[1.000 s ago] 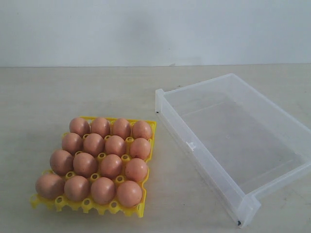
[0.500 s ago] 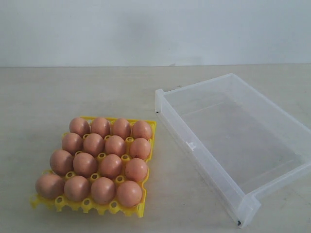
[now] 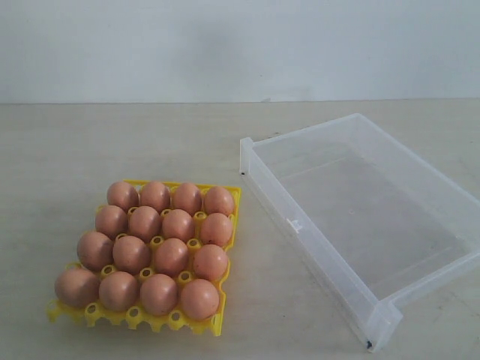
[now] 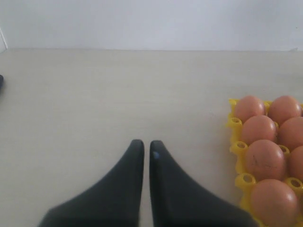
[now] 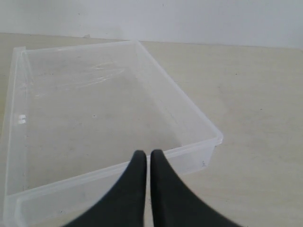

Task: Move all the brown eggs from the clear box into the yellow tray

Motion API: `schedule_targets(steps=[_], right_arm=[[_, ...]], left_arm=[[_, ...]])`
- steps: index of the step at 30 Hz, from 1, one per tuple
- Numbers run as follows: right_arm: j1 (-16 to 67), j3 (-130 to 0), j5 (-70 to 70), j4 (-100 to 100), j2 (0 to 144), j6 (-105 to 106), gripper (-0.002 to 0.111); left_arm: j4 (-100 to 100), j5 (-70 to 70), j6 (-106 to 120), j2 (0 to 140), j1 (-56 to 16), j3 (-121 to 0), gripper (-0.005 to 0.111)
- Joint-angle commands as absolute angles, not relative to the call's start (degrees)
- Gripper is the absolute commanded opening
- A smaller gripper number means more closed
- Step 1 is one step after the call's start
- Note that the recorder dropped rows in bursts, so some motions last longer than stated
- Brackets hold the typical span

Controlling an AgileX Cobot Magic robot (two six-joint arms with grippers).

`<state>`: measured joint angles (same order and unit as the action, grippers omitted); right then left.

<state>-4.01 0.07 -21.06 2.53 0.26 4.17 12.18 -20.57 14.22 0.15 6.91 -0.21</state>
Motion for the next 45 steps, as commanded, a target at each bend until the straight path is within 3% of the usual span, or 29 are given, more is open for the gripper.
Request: schedule_targets(steps=[1,45], right_arm=[[-4.0,0.0,-20.4,2.7,0.0,4.3,0.000],[-4.0,0.0,-20.4,2.7,0.0,4.4,0.000]], left_arm=[[12.2,-20.6,14.7,0.0,6.6,0.0,0.004],[12.2,-20.6,14.6,0.0,5.6,0.0,0.004]])
